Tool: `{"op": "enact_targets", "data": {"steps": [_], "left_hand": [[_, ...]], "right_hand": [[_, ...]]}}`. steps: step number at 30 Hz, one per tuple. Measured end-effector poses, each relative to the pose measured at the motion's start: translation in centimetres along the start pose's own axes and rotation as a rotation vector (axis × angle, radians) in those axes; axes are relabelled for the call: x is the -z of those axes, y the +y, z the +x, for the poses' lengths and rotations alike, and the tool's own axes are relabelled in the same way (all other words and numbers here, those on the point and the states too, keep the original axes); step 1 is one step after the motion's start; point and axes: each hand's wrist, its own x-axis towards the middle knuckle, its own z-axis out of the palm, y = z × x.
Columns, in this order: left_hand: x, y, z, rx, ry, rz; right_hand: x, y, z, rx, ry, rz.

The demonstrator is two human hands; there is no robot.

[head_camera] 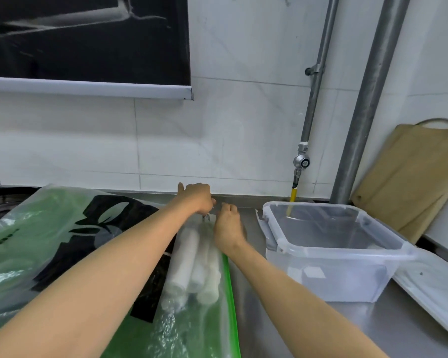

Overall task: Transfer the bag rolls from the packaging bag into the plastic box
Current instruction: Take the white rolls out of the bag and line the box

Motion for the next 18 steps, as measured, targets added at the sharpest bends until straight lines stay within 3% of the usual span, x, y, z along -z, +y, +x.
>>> {"op": "enact_targets", "data": {"steps": [18], "left_hand": [[-2.7, 1.3, 5.0, -0.058, -0.221, 0.014]], "right_hand": [[-4.1, 3.0, 4.3, -0.102, 0.073, 0.195]]}}
